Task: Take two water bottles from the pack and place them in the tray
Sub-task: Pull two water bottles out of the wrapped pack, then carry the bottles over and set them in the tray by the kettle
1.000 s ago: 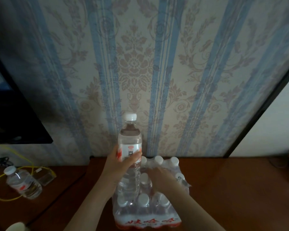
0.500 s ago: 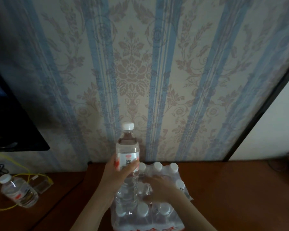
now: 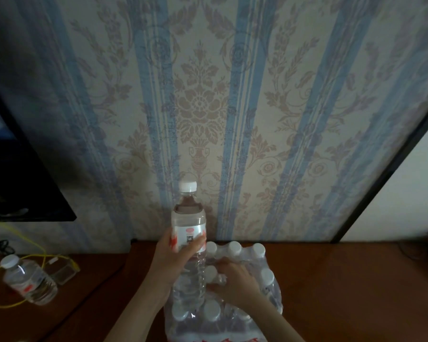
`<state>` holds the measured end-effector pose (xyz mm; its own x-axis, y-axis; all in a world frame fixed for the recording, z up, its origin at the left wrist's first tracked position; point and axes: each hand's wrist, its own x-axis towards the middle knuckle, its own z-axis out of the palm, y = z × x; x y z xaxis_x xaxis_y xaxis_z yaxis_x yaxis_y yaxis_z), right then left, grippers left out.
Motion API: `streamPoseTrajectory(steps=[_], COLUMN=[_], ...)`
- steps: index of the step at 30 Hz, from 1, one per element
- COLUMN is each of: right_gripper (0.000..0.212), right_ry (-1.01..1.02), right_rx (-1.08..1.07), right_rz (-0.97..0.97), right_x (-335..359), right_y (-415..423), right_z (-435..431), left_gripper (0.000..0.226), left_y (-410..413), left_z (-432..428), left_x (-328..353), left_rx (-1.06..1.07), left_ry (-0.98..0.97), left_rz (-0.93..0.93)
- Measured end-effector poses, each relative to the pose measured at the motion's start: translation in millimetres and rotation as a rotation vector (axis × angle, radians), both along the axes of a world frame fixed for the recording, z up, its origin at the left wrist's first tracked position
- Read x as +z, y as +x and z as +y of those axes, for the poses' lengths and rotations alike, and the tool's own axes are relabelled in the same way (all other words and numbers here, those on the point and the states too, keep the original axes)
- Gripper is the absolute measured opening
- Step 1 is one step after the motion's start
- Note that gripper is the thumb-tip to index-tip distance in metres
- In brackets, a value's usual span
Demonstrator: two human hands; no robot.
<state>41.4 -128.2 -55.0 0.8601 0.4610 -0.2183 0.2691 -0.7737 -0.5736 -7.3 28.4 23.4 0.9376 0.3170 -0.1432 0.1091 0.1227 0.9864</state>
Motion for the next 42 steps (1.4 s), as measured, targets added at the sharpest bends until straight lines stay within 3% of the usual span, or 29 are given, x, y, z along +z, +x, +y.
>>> streamPoseTrajectory(steps=[4, 7, 12, 15, 17, 20, 22, 31, 37, 42], right_gripper=[0.032, 0.007, 0.02, 0.012, 0.014, 0.025, 0.015, 0.02, 0.016, 0.016], right_ry=[0.259, 0.521, 0.876, 1.055, 1.091, 1.114, 1.14, 0.984, 0.938, 1.025], right_rx=[-0.061, -0.17, -0.353, -0.414, -0.465, -0.447, -0.409, -0.536, -0.708, -0.815], right_rz=[0.045, 0.036, -0.084, -0.115, -0.088, 0.069, 0.091, -0.174, -0.273, -0.284], right_x=[12, 47, 131, 178, 202, 227, 236, 222, 228, 239], right_y=[3, 9, 22, 29, 34, 34, 28, 9, -5, -29], right_z=[-8, -24, -40, -41, -44, -49, -51, -119, -217, -318], left_gripper=[0.032, 0.04, 0.054, 0.066, 0.077, 0.072, 0.068, 0.06, 0.063, 0.061], left_y=[0, 2, 6, 12, 17, 21, 23, 53, 55, 49], left_z=[-1, 3, 8, 7, 3, -8, -19, -107, -205, -305], left_x=[1, 5, 19, 31, 41, 58, 68, 82, 89, 100], left_rx=[-0.006, 0.006, 0.015, -0.031, -0.075, -0.111, -0.163, -0.44, -0.701, -0.81], left_ry=[-0.007, -0.038, -0.132, -0.178, -0.192, -0.166, -0.137, -0.015, 0.027, 0.018], left_rz=[0.001, -0.006, -0.013, 0.009, 0.016, -0.04, -0.075, -0.147, -0.173, -0.2])
